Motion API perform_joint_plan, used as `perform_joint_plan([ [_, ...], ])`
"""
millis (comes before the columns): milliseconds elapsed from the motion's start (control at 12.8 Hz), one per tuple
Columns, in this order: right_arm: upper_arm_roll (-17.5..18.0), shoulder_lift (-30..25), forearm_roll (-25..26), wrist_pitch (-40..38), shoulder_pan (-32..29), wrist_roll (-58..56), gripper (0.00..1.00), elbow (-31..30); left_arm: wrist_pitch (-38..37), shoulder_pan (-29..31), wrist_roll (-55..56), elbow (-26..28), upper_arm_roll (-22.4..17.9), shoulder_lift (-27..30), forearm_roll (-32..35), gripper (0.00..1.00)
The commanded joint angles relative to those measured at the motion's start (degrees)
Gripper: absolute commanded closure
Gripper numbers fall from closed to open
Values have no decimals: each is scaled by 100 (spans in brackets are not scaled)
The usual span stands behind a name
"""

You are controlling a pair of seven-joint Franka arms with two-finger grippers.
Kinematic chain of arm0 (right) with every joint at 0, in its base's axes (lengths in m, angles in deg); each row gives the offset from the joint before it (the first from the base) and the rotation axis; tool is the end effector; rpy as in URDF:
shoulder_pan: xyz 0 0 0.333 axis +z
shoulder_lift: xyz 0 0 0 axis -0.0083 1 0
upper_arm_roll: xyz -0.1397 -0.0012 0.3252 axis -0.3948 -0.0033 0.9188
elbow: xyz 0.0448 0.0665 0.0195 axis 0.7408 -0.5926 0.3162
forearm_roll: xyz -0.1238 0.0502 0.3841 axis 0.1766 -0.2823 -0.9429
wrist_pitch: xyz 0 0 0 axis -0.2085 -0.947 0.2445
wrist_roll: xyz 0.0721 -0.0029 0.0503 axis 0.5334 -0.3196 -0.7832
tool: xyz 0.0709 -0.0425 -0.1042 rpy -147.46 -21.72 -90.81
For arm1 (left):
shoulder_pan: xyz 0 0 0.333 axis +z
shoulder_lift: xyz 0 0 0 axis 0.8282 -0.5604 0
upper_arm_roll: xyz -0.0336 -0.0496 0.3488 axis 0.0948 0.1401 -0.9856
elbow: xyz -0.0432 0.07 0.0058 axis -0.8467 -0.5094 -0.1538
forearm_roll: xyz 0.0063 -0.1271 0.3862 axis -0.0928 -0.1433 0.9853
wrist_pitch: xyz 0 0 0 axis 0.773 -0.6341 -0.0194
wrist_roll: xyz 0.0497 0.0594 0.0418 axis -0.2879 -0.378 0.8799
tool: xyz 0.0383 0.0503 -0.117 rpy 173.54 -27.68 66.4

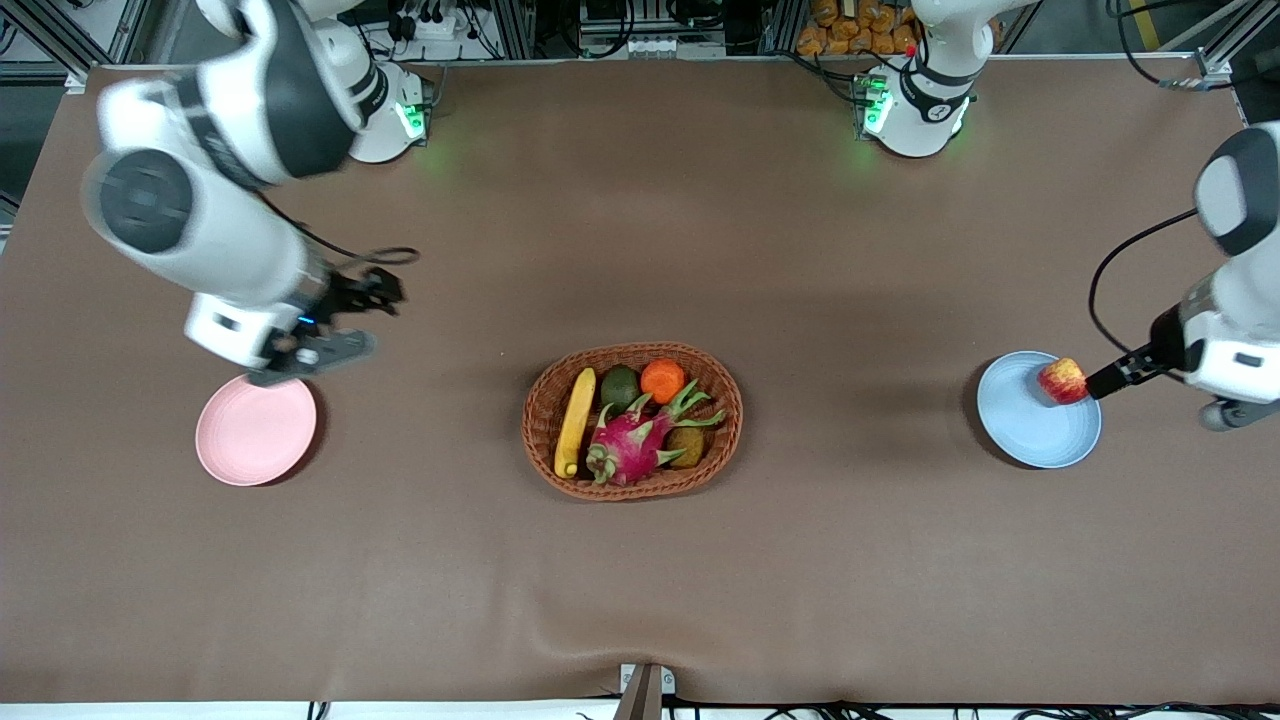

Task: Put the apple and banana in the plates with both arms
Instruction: 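Raise the left gripper while the right gripper reaches the basket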

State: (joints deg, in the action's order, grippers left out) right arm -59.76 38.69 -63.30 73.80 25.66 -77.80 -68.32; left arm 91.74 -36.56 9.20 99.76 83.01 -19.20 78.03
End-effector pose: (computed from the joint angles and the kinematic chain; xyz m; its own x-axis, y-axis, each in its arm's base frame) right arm 0.6065 0.2288 0.4892 0.9276 0.3472 -0.1383 0.3491 -0.9370 -0.0107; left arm 0.6319 0.0419 0.4908 0.9176 0.3936 0.0554 0.3963 -0.9167 -0.0517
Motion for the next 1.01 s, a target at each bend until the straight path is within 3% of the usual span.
perform_joint_plan([
  [0,-67,555,-144,740,295,-58,0,434,-798,60,-491,-731,71,172,-717,0],
  [234,-67,1047,-135,1953,576,48,0,443,-1819,42,-545,-1700,106,181,-843,0],
  [468,-67,1486,-363,2903,673,923,0,521,-2023,68,-737,-1781,71,576,-887,0],
  [702,-67,2268,-364,3328,840,1995,0,1214,-2103,51,-853,-1781,62,612,-809,0],
  [936,-67,2752,-364,4143,885,2210,0,1374,-2111,-280,-1379,-1719,-261,937,-826,0],
])
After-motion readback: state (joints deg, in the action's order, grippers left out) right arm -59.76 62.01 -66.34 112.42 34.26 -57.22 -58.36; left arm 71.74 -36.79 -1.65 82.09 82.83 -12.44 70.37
